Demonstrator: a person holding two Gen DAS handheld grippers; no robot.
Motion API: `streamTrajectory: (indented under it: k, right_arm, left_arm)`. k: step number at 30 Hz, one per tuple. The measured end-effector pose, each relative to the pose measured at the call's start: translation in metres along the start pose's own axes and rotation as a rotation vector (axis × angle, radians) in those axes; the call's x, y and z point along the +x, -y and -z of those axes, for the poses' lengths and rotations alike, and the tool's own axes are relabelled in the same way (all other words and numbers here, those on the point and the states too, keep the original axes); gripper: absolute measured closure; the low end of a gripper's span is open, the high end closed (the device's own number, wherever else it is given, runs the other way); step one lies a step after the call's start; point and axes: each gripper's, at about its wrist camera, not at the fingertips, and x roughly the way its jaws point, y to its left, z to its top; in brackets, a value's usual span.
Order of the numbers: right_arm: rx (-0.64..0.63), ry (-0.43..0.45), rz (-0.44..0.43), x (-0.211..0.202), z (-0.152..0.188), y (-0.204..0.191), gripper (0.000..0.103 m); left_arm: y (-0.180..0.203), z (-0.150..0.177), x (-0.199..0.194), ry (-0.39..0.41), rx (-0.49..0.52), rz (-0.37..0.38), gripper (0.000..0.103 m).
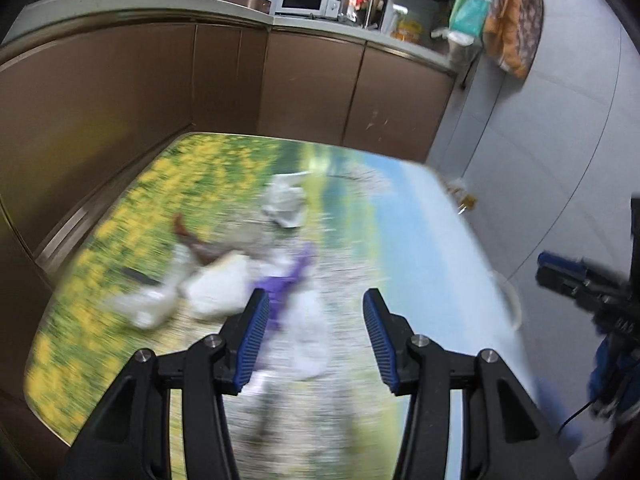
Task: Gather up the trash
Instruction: 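Move both open grippers back over the trash on the table, then grasp a white tissue with the left gripper while the right gripper grasps a white plastic bag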
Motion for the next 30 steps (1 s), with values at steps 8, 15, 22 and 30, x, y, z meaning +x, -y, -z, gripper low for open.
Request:
streamTrajectory:
  k: [8, 15, 22, 30]
  right_arm:
    - [-0.075, -0.122, -0.130, 0.078, -0.013, -0.054, 0.052]
    - [-0.115, -0.214, -0.179, 0.131, -0.015, -0.079, 0.050]
    - [-0.112, -0.261, -0.214, 0.167, -0.018, -0.093, 0.050]
    - [-0.127, -0.305, -0.212, 0.194, -0.017, -0.099, 0.050]
  left_arm:
    - [-0.039, -0.008, 0.024, -0.124, 0.176, -0.028, 0.056]
    - [-0.045, -0.011, 0.053, -0.224, 0.344, -0.021, 0.056]
    - [-0.040, -0.012, 0.082, -0.290, 0.438, -0.013, 0.056]
    - [-0.039, -0.008, 0.103, -0.325, 0.450, -0.008, 0.056]
